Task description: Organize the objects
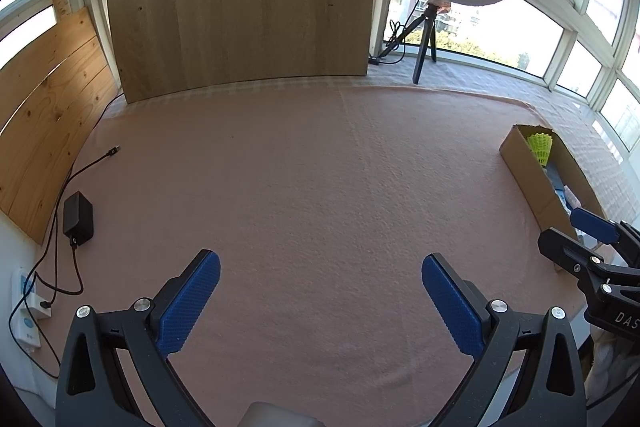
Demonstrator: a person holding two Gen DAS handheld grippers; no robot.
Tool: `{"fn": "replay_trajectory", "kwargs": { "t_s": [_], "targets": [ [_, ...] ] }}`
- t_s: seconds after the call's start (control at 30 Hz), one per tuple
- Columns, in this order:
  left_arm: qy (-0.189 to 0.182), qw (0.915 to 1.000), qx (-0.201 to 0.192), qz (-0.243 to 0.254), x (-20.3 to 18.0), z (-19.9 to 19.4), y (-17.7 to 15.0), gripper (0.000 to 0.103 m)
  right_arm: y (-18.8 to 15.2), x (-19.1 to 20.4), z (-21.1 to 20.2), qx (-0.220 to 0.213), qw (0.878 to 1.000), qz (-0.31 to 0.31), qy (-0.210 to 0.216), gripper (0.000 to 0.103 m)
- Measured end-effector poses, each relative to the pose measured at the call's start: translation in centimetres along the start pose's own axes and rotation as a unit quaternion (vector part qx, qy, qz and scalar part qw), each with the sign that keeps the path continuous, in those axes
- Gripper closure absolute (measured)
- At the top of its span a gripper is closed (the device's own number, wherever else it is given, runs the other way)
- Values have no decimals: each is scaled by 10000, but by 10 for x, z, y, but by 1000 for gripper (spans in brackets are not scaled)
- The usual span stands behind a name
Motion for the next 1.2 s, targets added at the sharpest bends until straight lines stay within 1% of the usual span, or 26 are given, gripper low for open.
{"fn": "replay_trajectory", "kwargs": {
  "t_s": [0.53,0.97,1.2],
  "targets": [
    [4,9999,105,-74,10,18,3,1,1,3,8,63,10000,53,-53,23],
    [131,9993,328,-107,12,47,2,1,3,3,24,152,9998,104,-44,23],
    [52,9992,382,-57,8,63,-2,1,4,2,39,250,9996,95,-43,23]
  ]
}}
Point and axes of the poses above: each gripper's, at about its wrist camera, not at the fingertips, and z roughly the way its jaws point, x to its left, y to its top, the point moved 1 cm from there along z, roughly the way its jaws point, and after that the axes turned 13 degrees about y, right-handed, at the moved point
